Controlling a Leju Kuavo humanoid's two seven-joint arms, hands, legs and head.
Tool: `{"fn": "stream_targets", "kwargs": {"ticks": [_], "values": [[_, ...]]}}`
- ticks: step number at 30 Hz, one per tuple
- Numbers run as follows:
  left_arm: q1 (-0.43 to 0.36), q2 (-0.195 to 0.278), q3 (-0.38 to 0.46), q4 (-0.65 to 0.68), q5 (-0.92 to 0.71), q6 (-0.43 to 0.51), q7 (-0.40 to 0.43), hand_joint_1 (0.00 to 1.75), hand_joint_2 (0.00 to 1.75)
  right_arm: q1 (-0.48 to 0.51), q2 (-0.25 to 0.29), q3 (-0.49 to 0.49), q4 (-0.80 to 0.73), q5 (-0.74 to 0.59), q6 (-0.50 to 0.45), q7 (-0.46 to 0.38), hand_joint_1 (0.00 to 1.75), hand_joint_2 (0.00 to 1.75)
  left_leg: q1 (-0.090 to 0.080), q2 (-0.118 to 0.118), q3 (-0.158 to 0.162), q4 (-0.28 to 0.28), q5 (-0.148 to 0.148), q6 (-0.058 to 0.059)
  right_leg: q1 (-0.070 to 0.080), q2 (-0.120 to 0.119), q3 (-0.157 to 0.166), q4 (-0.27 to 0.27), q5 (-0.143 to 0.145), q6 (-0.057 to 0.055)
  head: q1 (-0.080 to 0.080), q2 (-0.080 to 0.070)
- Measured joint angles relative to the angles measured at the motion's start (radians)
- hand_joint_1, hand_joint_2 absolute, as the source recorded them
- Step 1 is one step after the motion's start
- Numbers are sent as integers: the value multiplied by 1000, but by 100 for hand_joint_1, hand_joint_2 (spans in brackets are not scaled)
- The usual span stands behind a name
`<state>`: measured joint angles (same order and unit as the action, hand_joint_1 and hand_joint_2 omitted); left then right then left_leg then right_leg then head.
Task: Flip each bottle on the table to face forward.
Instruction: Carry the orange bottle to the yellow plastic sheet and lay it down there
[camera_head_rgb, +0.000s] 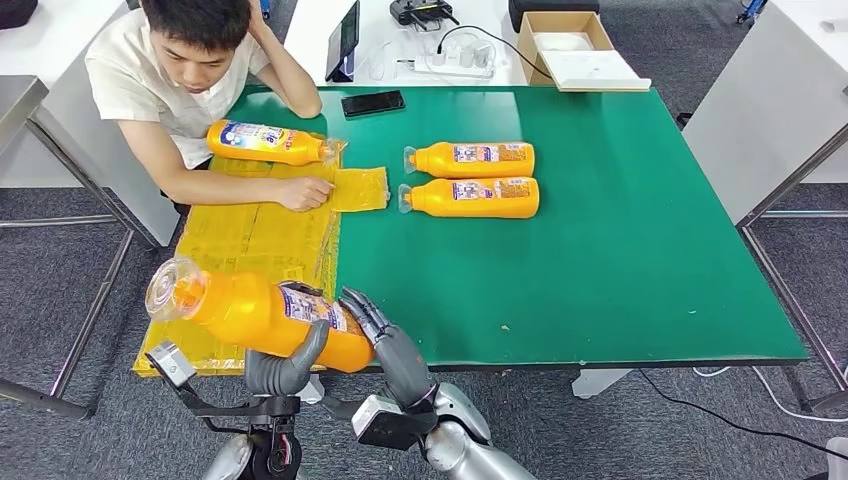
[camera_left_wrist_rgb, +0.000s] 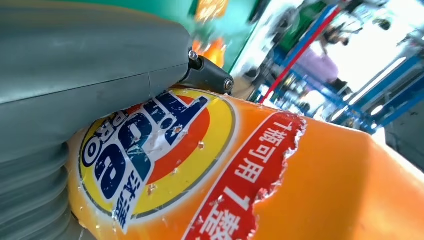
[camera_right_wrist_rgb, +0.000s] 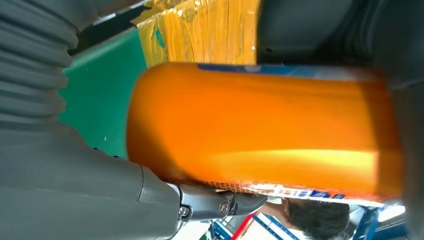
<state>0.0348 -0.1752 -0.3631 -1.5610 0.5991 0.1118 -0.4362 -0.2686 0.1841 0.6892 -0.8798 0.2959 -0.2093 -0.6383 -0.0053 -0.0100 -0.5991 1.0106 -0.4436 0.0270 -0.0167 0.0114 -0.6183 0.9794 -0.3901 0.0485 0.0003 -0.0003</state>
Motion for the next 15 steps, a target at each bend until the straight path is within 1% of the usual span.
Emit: {"fn": "stream_targets", "kwargs": {"ticks": [2,5,7,11,13,15], "values": [[-10,8,4,6,-95,69,-11,175,175,13,0,0,-1,6,-22,-6,0,0,0,0,0,0,0,0,0,0,0,0,0,0,0,0],[-45,25,14,36,-275,222,-28,175,175,56,-8,0,-20,18,-73,-21,0,0,0,-1,0,0,0,0,0,0,0,0,0,0,0,0],[-66,38,21,64,-365,289,-47,175,175,85,-19,-6,-46,20,-102,-23,0,0,0,-1,-1,0,0,0,0,0,0,0,0,0,0,0],[-81,61,36,100,-567,439,-80,175,175,120,-49,-55,-104,17,-147,-26,0,0,0,0,-1,0,0,0,0,0,0,0,0,0,0,0],[-83,72,45,110,-632,485,-85,175,175,133,-61,-87,-130,15,-159,-27,0,0,0,-1,-1,0,0,0,0,0,0,0,0,0,0,0],[-84,79,52,119,-649,495,-85,175,175,141,-69,-106,-149,15,-161,-27,0,0,0,-1,-1,0,0,0,0,0,0,0,0,0,0,0]]}}
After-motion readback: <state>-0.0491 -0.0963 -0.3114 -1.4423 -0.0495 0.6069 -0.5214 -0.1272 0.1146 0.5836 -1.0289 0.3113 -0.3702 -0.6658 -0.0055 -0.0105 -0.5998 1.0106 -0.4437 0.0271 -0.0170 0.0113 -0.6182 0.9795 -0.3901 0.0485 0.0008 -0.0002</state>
